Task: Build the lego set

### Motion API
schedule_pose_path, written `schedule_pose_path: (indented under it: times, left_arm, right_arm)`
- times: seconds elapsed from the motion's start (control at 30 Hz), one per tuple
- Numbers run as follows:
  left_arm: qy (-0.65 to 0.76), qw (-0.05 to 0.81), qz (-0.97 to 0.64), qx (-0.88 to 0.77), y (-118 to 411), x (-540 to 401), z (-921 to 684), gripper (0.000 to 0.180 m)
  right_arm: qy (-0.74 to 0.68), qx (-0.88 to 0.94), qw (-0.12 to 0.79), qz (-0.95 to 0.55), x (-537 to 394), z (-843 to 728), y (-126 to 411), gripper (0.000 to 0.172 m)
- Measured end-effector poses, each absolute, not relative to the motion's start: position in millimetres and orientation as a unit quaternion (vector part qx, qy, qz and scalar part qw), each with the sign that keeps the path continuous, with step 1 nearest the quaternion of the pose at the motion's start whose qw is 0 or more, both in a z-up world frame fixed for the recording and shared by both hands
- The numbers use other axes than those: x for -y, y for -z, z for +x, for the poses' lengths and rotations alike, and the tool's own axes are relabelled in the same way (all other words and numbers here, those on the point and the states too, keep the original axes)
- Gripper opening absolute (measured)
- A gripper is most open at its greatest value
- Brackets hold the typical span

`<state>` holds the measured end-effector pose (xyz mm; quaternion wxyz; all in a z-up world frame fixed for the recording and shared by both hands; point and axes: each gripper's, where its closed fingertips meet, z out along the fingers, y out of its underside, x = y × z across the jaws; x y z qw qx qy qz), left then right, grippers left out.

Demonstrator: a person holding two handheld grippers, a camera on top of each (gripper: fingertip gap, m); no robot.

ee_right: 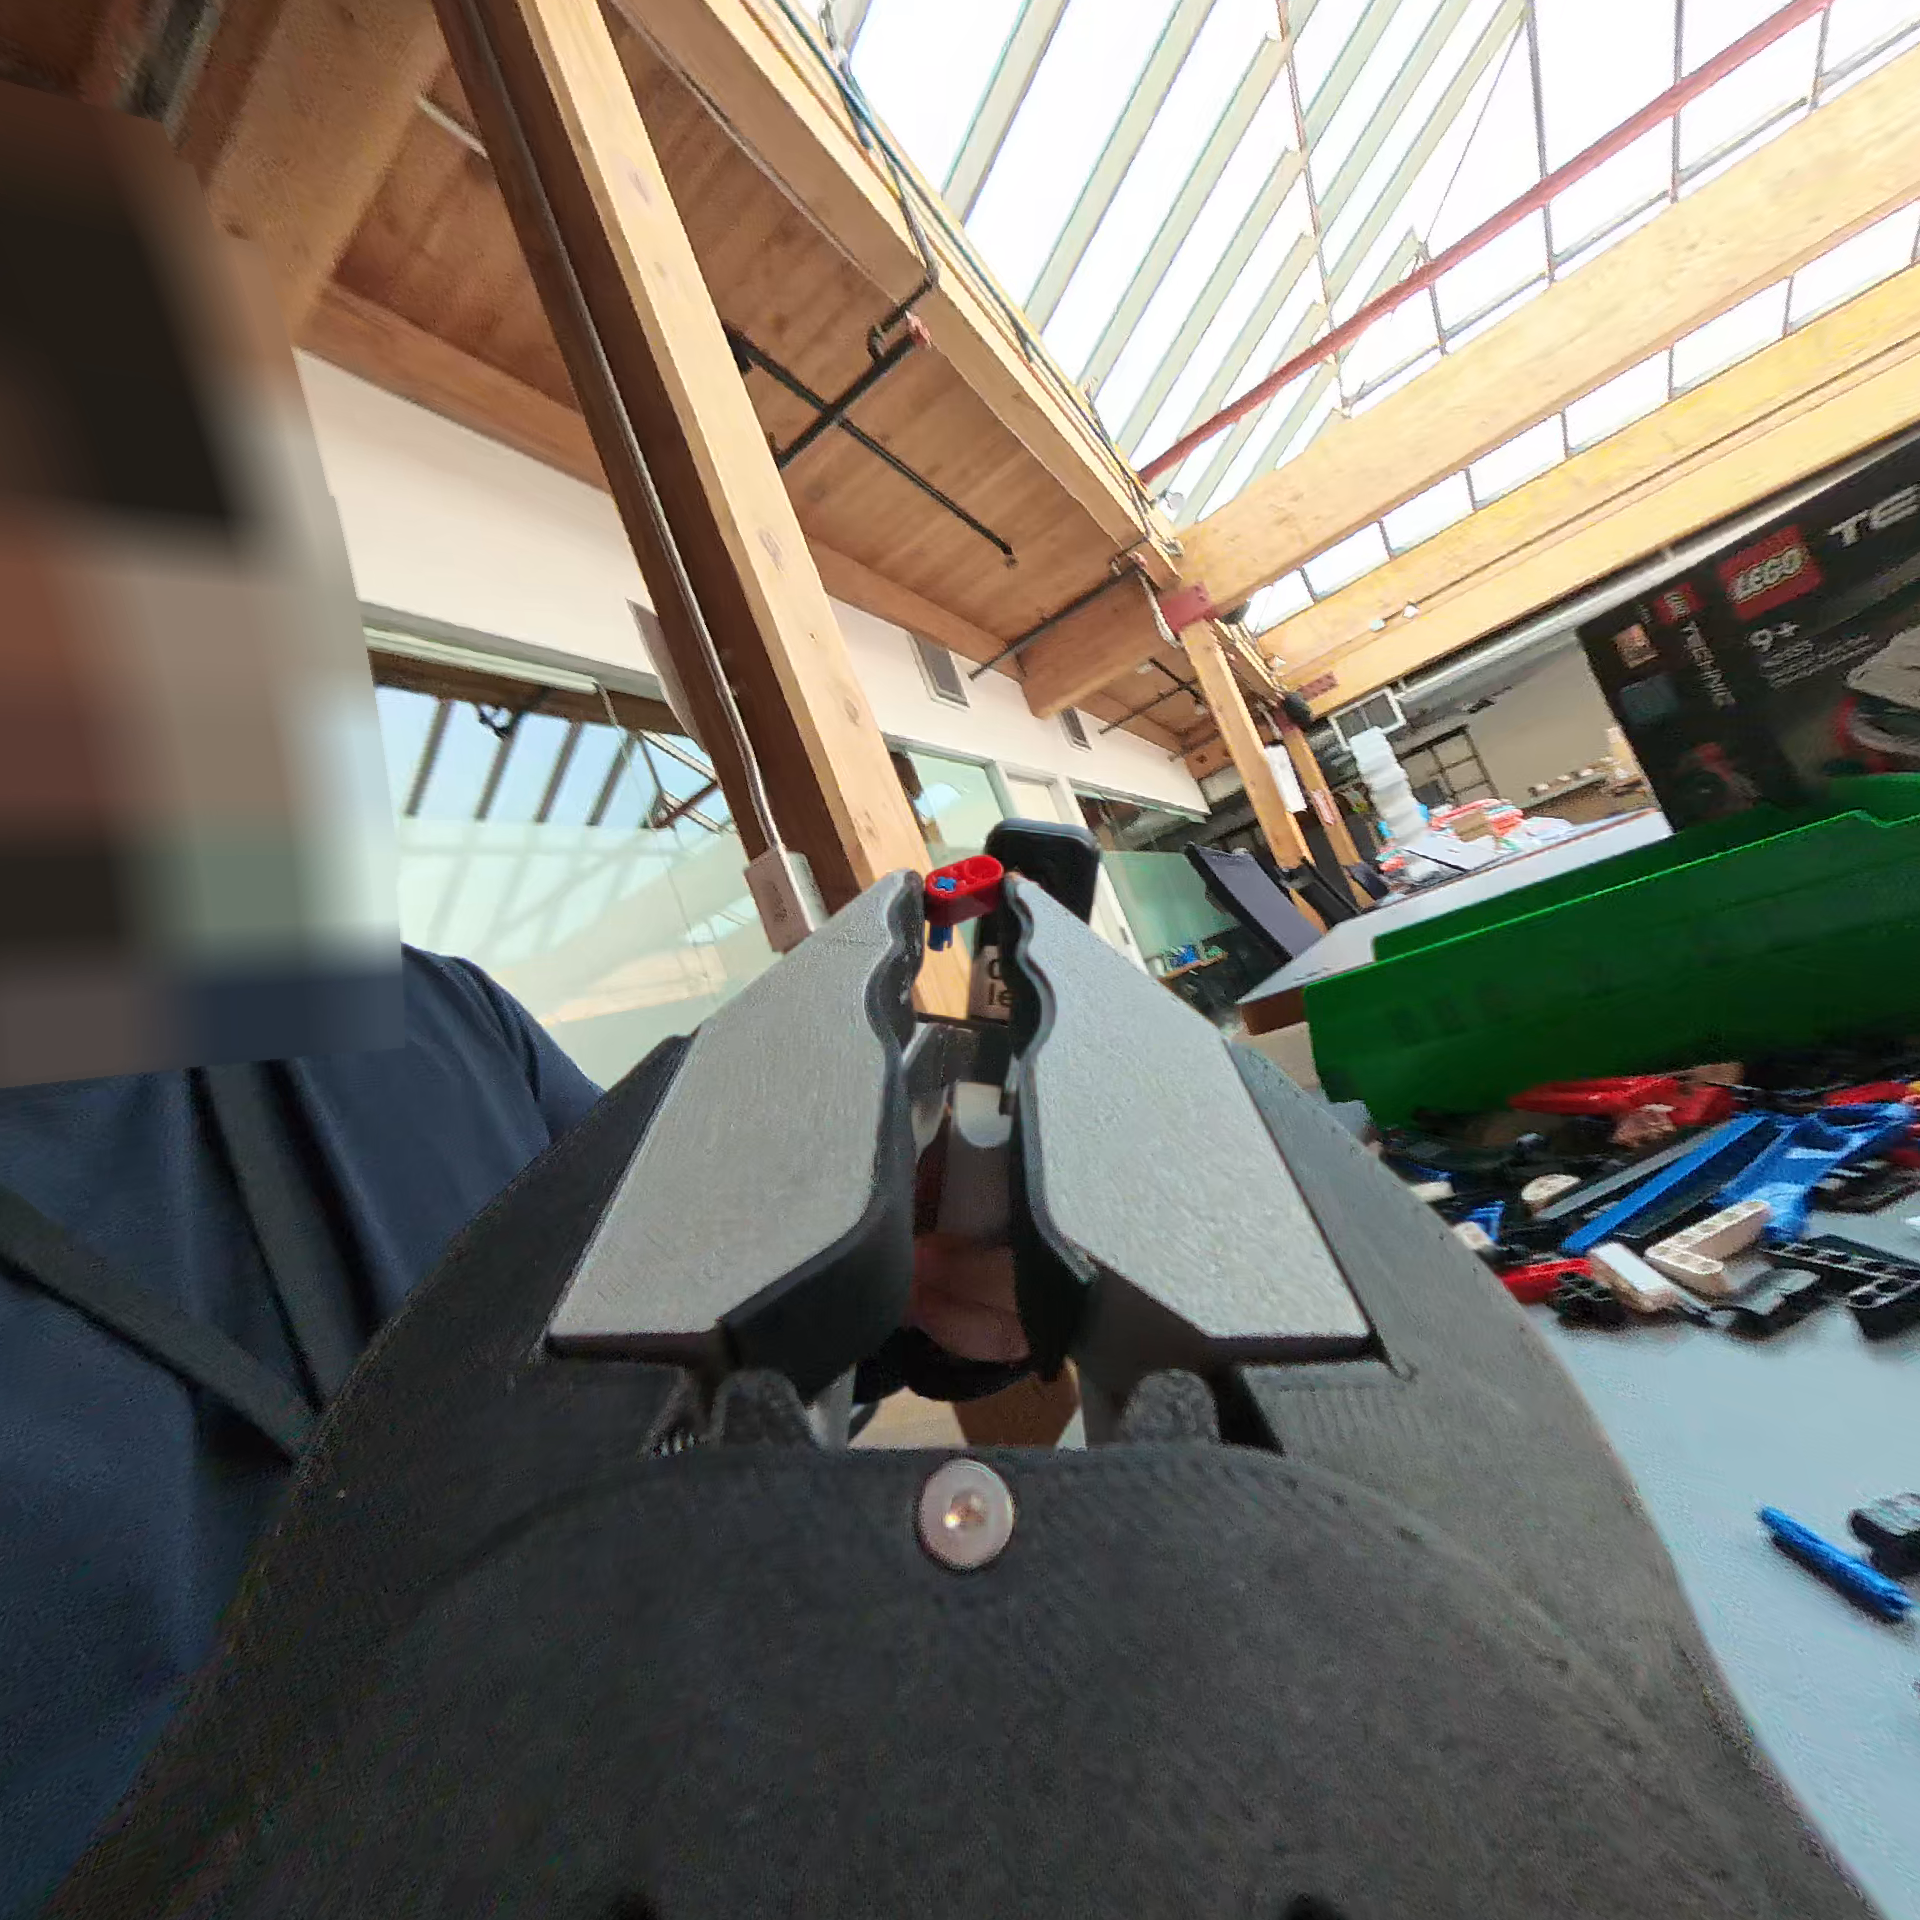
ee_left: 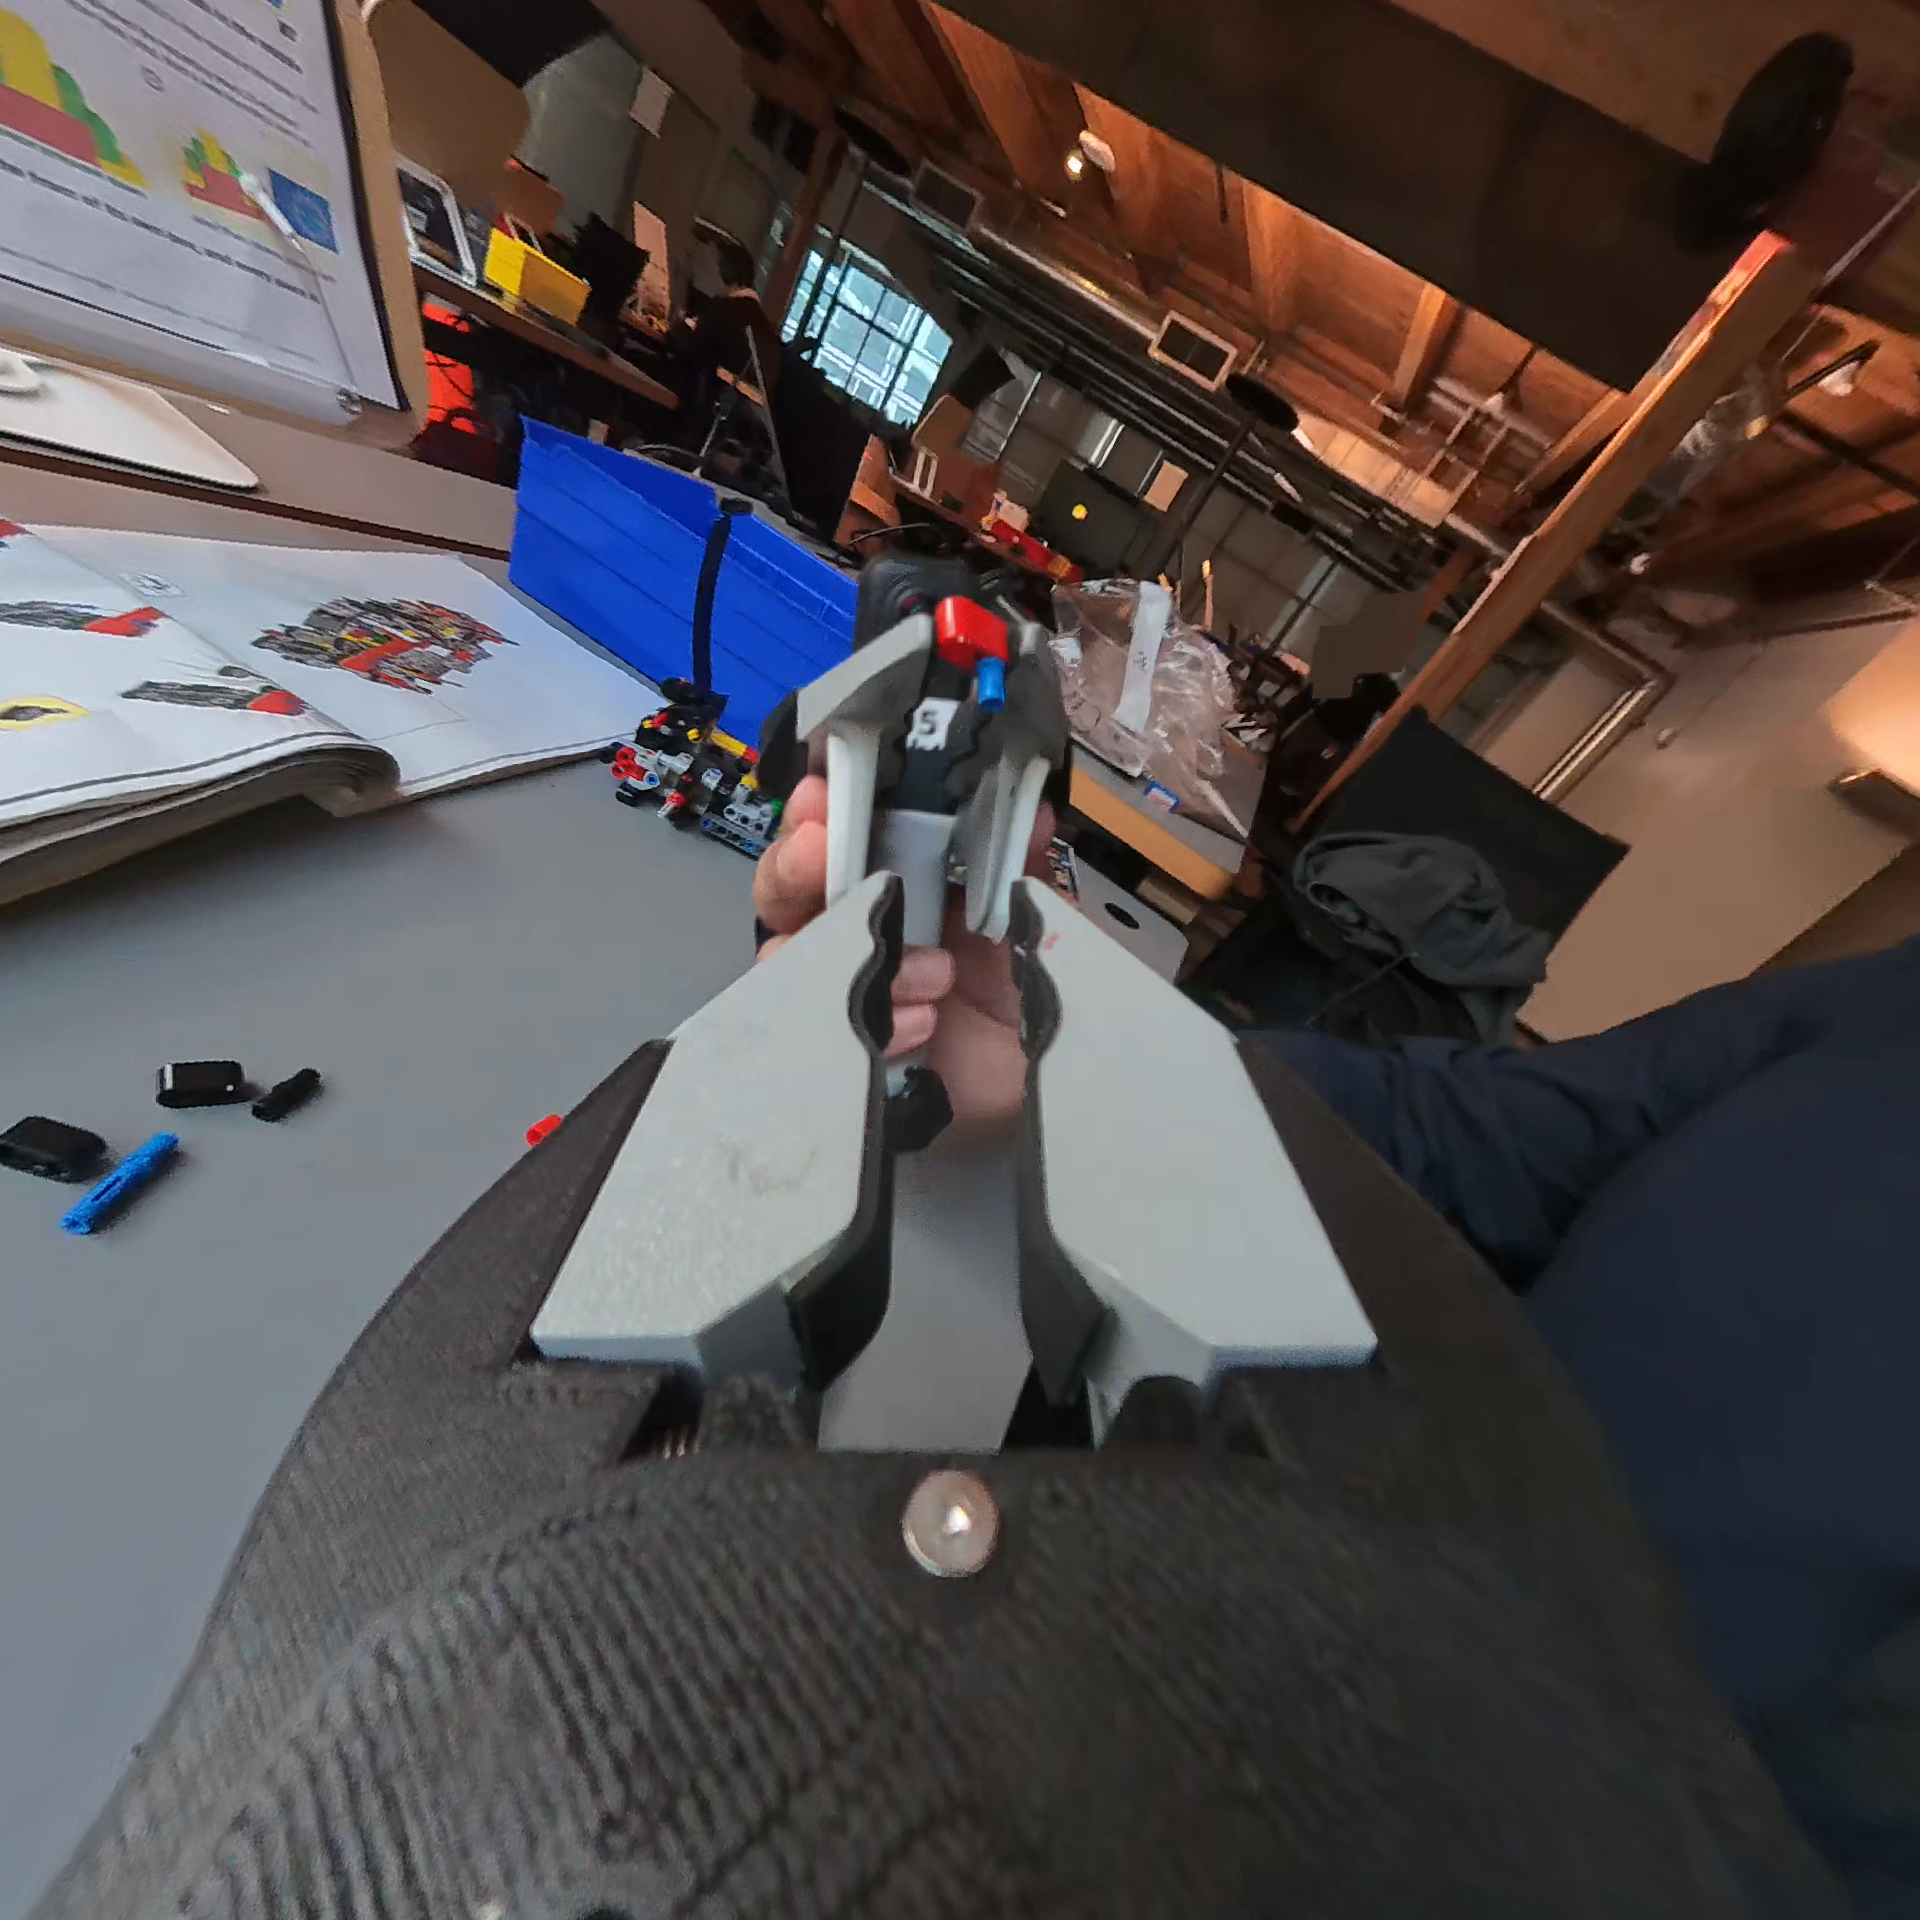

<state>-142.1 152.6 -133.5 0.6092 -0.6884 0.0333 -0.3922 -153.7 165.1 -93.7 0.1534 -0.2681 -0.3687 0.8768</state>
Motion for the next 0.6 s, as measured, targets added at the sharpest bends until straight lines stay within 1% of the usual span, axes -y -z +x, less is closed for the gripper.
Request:
schedule_pose_path:
  times: [0.13, 0.3, 0.5, 0.6]
  left_arm:
    - [0.433, 0.591, -0.68, -0.021, 135.5, -152.8, -143.7, 0.019]
    - [0.5, 0.573, -0.649, -0.024, 122.5, -147.4, -136.9, 0.02]
    - [0.54, 0.561, -0.627, -0.022, 115.8, -143.0, -134.3, 0.019]
    - [0.559, 0.562, -0.609, -0.029, 108.9, -138.4, -132.1, 0.012]
  right_arm:
    - [-0.897, 0.343, 0.1, -0.26, -163.8, -153.9, 96.5, 0.011]
    - [-0.888, 0.37, 0.096, -0.254, -152.2, -153.5, 99.6, 0.011]
    - [-0.873, 0.41, 0.099, -0.244, -136.9, -152.5, 103.4, 0.011]
    - [-0.867, 0.428, 0.104, -0.235, -129.1, -149.6, 103.1, 0.011]
